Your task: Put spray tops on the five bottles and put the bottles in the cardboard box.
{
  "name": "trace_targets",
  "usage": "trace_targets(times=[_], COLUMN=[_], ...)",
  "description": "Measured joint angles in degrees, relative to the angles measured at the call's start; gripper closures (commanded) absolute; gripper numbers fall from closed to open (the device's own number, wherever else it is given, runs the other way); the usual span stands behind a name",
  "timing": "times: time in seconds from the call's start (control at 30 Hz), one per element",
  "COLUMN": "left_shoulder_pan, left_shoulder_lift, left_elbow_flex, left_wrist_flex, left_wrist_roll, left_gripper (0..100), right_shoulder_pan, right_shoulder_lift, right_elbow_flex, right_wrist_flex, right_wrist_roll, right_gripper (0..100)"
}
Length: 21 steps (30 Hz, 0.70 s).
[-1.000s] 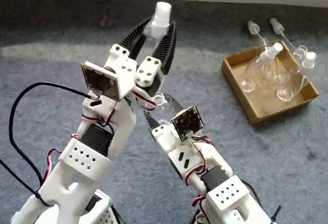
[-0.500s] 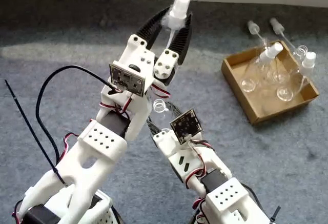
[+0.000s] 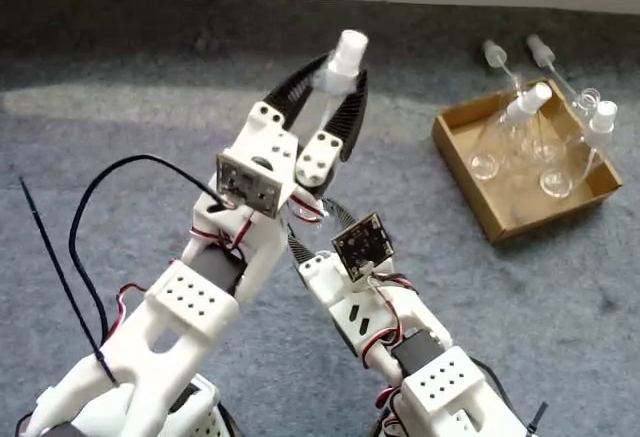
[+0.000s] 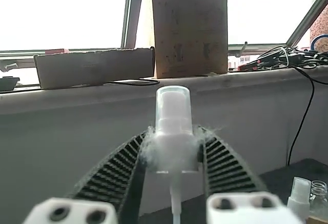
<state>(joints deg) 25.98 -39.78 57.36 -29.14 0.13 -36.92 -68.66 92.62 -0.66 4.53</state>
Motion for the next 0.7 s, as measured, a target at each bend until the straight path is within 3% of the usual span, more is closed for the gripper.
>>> trace_targets(times=[0.13, 0.3, 0.7], left_shoulder_pan=[-0.09, -5.71, -8.53], left_shoulder_lift=[-6.86, -18.11, -44.57], left_elbow_flex=[3.96, 10.29, 12.04], left_wrist_flex=[0.0, 1.41, 36.31], left_wrist_roll=[0.0, 0.0, 0.0], left_gripper=[100, 100, 100], right_shoulder_pan=[0.0, 0.0, 0.0], right_shoulder_lift=[0.0, 0.0, 0.0], right_elbow_flex=[0.0, 0.0, 0.0], right_wrist_flex=[0.0, 0.0, 0.0], right_wrist_roll=[0.0, 0.0, 0.0], right_gripper=[90.3, 90.3, 90.3])
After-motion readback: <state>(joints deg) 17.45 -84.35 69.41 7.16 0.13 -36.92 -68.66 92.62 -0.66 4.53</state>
